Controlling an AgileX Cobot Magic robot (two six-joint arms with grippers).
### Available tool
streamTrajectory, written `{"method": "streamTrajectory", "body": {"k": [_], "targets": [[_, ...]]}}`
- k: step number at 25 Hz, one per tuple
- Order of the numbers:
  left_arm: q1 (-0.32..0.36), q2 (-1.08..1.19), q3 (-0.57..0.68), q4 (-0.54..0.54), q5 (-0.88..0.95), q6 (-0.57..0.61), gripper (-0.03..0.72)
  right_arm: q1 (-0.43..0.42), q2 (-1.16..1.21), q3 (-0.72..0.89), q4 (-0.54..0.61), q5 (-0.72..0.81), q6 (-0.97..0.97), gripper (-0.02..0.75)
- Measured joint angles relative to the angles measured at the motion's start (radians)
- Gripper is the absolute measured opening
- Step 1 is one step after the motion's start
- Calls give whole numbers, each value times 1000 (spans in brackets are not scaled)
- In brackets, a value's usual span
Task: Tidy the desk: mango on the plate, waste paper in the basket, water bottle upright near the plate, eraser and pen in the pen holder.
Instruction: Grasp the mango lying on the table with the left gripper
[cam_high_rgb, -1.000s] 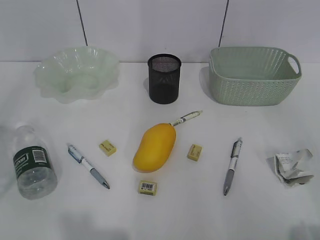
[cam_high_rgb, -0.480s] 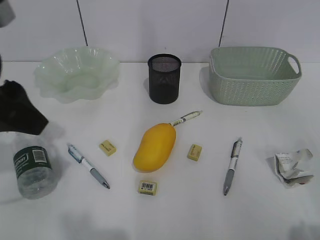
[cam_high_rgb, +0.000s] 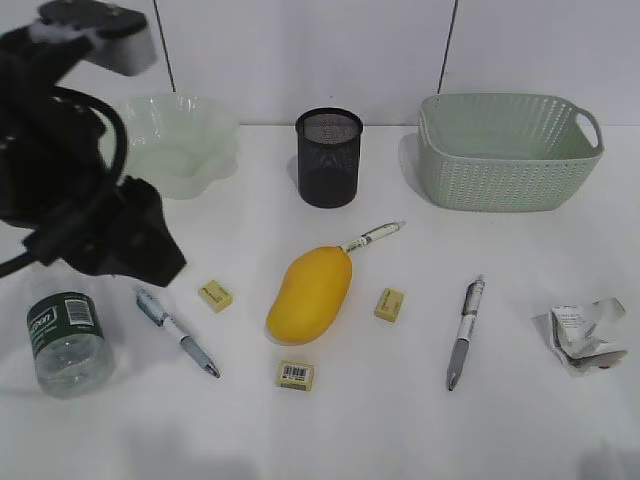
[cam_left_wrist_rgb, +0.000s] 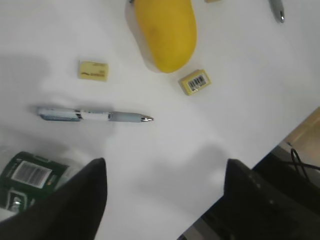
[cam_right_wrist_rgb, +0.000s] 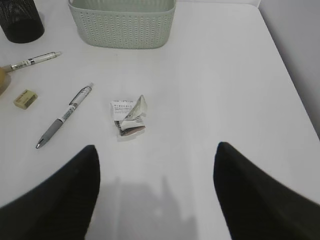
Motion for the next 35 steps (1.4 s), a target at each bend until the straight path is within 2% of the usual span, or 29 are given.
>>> {"method": "streamTrajectory", "body": {"k": [8,12,19,35], "targets": [[-74,123,-75,0,26,-44,598,0,0,0,0,-1,1,561],[-77,184,-96,-1,28,-56,605,0,0,0,0,-1,1,561],[-77,282,-138,-32,-10,-58,667,0,0,0,0,0,1,561],[-77,466,-183,-69,-157,-115,669,0,0,0,0,0,0,561]]}}
